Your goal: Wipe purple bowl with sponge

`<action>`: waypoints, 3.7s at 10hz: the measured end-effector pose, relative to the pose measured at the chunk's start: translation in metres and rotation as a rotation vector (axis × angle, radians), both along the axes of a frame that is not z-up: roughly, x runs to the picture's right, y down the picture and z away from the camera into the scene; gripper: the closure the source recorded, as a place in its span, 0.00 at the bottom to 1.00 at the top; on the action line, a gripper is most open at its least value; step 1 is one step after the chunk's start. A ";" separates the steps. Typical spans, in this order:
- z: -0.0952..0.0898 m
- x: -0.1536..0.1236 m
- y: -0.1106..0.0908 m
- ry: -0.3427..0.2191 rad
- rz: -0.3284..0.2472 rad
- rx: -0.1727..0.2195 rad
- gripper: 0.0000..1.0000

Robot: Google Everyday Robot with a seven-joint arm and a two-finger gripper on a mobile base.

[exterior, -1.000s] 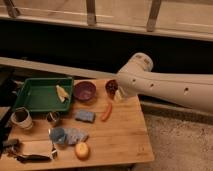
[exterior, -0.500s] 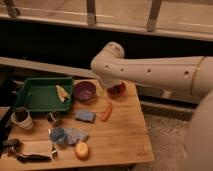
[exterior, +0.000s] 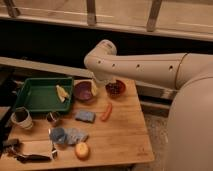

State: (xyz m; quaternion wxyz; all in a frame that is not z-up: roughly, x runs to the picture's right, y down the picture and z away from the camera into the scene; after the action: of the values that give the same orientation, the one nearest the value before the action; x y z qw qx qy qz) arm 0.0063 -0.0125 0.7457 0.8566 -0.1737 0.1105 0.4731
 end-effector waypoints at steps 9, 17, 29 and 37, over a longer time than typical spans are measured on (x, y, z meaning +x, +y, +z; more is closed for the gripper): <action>0.091 -0.039 0.048 -0.218 0.137 -0.134 0.24; 0.111 -0.069 0.060 -0.239 0.073 -0.190 0.24; 0.132 -0.094 0.097 -0.307 -0.026 -0.309 0.24; 0.142 -0.105 0.122 -0.337 -0.061 -0.379 0.24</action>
State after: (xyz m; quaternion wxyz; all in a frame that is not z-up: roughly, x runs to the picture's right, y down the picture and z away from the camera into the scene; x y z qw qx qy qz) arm -0.0988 0.1099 0.8877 0.8289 -0.4041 0.0582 0.3823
